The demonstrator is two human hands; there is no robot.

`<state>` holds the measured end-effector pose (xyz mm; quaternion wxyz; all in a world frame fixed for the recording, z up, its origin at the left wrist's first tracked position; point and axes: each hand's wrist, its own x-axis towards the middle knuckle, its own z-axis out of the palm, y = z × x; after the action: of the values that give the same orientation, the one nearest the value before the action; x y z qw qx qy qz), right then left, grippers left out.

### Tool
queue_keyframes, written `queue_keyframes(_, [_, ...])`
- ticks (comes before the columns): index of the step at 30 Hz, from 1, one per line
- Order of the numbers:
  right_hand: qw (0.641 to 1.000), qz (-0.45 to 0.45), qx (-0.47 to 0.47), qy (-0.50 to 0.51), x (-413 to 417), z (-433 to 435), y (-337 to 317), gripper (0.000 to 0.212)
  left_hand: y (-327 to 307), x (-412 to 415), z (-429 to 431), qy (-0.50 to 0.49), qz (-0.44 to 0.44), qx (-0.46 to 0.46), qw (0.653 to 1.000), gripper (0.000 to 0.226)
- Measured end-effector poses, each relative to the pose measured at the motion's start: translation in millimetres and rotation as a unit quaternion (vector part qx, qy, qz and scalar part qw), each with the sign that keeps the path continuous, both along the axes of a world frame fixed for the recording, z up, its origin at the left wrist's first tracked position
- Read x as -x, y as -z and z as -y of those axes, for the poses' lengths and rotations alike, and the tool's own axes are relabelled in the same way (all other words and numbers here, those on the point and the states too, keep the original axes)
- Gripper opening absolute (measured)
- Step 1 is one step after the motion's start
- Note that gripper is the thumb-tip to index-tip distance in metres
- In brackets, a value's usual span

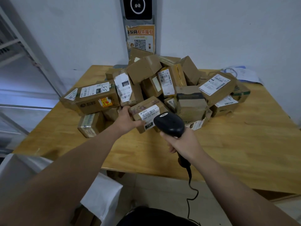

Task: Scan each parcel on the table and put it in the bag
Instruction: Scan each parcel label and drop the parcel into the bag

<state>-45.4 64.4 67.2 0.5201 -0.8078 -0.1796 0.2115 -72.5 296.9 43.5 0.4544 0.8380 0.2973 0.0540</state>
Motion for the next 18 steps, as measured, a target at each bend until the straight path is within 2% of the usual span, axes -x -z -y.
queue_keyframes(7, [0.998, -0.057, 0.014, 0.003, 0.6, -7.0, -1.7, 0.025, -1.7, 6.6, 3.9, -0.004, -0.013, -0.134, 0.991, 0.1])
queue_keyframes(18, [0.996, -0.079, 0.024, 0.023, 0.3, -8.3, -0.9, 0.02, 0.6, 4.3, 10.0, -0.02, -0.02, -0.157, 0.987, 0.093])
